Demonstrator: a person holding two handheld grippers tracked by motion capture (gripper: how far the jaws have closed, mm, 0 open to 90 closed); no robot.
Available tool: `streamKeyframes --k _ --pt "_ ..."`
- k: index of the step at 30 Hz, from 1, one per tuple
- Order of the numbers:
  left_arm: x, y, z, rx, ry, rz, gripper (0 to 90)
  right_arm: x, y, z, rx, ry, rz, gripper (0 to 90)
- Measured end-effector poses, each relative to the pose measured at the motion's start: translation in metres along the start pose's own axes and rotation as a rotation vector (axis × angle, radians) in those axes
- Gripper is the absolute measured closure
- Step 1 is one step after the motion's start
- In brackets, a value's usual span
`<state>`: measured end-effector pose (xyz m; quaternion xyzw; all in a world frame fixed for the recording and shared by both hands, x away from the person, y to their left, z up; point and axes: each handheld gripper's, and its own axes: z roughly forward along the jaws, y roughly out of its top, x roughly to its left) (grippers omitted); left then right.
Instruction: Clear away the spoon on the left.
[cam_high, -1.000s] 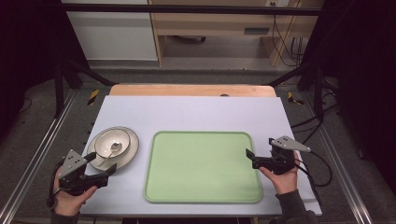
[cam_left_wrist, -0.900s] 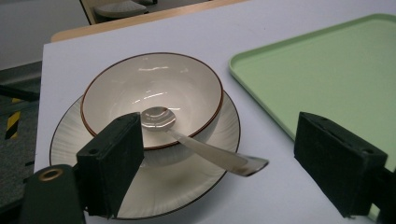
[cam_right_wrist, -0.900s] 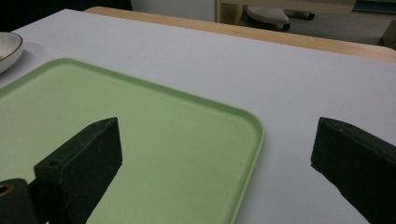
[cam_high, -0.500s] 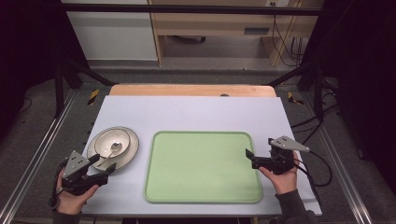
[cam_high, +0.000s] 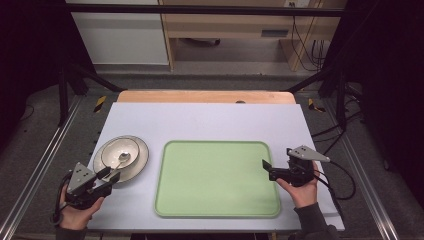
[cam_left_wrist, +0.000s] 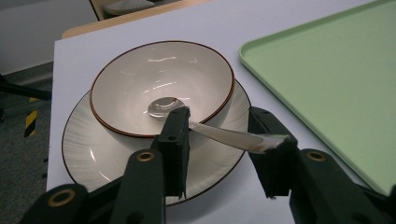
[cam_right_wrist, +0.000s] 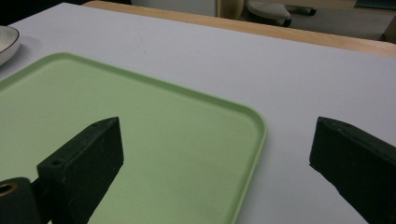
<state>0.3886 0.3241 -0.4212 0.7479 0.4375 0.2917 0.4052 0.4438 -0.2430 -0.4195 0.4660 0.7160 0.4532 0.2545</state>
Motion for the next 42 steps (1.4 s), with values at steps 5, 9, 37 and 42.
streamKeyframes --k 5,9,37,42 --pt "-0.0007 0.0003 -0.0006 0.000 0.010 0.005 66.2 0.0005 -0.0004 0.0011 0.006 0.000 -0.003 3.3" --pt "-0.0011 0.0003 -0.0011 0.000 0.017 0.007 69.8 0.0005 -0.0007 0.0013 0.010 -0.002 -0.009 3.3" --pt "0.0028 0.0007 -0.0051 0.019 0.051 -0.022 85.8 0.0006 -0.0008 0.0018 0.018 0.001 -0.009 3.2" --pt "0.0037 0.0006 -0.0057 0.021 0.051 -0.026 86.9 0.0006 -0.0008 0.0020 0.019 0.002 -0.008 3.2"
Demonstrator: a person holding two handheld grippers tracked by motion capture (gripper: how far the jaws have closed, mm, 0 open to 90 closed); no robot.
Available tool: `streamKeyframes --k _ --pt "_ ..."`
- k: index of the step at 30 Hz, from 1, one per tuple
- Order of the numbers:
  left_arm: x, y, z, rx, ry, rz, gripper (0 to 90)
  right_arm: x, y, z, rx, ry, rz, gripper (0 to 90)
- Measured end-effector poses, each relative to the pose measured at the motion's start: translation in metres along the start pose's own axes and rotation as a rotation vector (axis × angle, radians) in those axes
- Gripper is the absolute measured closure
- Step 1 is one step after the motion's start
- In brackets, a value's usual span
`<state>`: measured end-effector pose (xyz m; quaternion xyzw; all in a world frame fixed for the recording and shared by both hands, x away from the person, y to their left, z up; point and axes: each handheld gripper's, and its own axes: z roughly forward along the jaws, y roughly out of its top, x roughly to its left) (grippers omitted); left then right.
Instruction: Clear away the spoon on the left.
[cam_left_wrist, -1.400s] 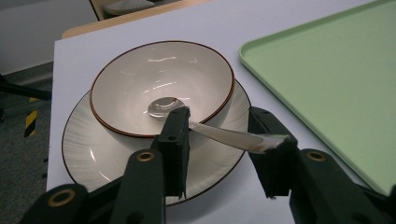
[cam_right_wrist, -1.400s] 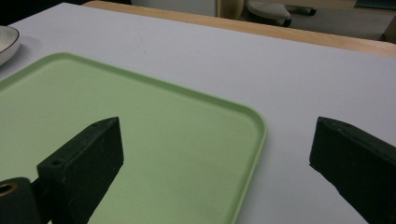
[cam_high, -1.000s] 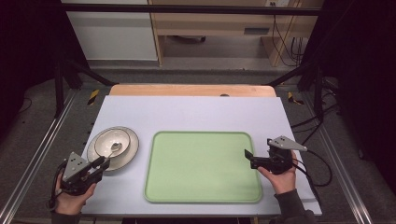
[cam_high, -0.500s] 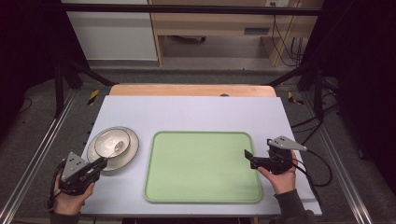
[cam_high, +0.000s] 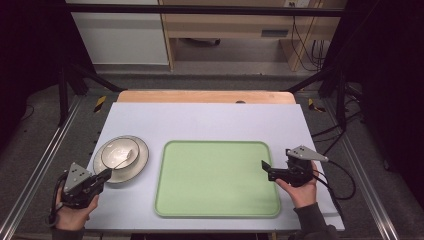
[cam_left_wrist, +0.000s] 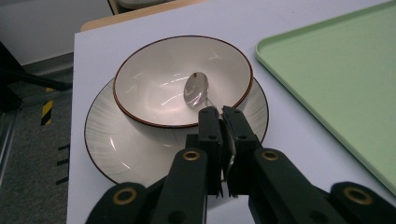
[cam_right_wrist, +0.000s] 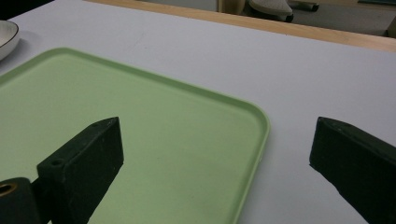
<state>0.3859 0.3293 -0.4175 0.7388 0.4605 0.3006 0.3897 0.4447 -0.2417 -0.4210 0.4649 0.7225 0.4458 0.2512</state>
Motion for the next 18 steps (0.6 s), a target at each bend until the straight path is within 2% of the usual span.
streamKeyframes --k 18 --pt "0.0015 0.0009 -0.0029 -0.016 -0.011 -0.018 88.7 -0.0002 0.0001 -0.0001 0.002 0.001 -0.001 3.1"
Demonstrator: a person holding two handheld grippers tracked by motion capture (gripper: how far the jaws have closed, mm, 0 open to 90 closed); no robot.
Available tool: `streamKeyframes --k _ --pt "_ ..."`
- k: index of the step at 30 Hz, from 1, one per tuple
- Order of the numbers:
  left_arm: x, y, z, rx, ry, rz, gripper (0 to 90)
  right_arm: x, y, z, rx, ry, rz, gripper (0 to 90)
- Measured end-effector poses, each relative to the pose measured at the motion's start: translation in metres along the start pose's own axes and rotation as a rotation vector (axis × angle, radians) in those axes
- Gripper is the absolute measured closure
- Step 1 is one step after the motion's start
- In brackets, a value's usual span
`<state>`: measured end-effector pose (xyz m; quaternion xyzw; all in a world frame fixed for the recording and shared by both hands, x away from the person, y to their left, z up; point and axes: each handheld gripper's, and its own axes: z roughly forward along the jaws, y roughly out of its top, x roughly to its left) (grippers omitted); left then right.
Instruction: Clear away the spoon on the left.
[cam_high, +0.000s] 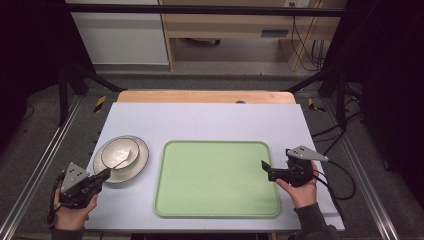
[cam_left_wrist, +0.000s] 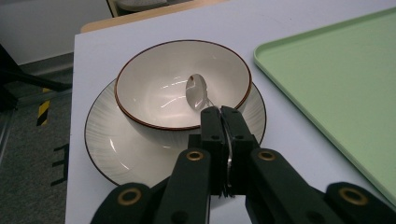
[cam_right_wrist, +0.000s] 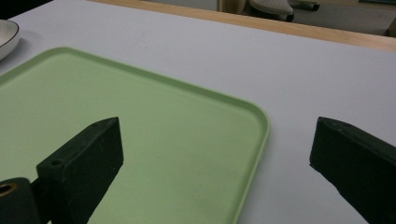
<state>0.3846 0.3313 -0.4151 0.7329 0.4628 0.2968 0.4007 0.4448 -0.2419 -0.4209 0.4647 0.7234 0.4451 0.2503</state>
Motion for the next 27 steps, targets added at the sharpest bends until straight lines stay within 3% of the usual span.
streamKeyframes --k 27 --pt "-0.002 0.007 -0.013 -0.056 0.017 0.017 88.8 0.000 0.001 -0.001 -0.004 0.000 0.002 3.0"
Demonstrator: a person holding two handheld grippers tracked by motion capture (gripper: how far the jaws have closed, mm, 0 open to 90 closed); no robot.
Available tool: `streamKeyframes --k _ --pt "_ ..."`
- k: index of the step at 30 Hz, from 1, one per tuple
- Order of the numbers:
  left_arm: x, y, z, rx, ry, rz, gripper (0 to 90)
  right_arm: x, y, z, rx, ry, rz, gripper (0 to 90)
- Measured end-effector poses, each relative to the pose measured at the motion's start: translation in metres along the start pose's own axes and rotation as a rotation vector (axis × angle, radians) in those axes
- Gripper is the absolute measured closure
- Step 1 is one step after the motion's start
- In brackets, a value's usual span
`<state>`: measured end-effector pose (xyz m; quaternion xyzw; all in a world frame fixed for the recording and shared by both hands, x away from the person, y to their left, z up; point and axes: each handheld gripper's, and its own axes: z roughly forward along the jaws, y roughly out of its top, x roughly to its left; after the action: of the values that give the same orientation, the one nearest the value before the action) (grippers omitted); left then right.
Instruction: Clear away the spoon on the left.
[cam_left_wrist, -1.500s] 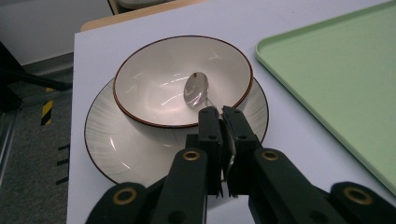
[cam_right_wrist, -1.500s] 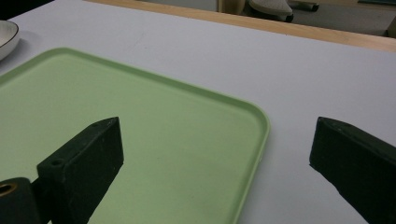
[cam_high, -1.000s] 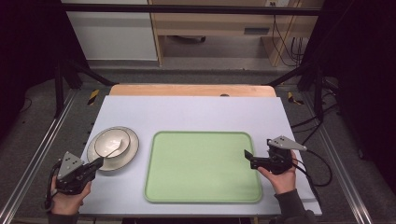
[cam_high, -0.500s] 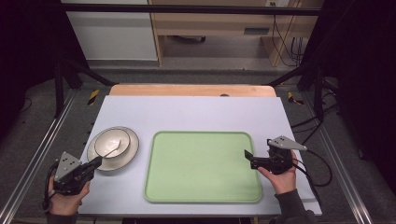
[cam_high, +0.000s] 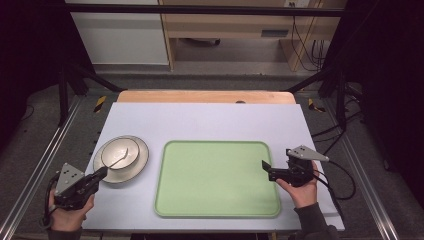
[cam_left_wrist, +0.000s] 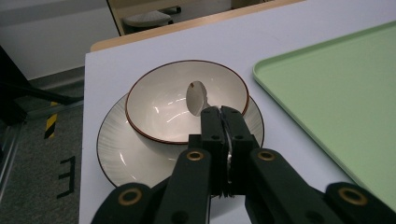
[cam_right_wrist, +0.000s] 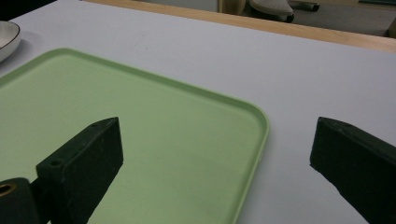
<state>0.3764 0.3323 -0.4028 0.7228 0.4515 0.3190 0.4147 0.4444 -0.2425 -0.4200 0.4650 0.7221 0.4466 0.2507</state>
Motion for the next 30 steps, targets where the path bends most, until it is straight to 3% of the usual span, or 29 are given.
streamKeyframes --k 30 --pt "-0.007 0.011 -0.016 -0.072 0.006 0.025 88.9 0.000 0.001 -0.001 -0.001 0.001 -0.002 2.9"
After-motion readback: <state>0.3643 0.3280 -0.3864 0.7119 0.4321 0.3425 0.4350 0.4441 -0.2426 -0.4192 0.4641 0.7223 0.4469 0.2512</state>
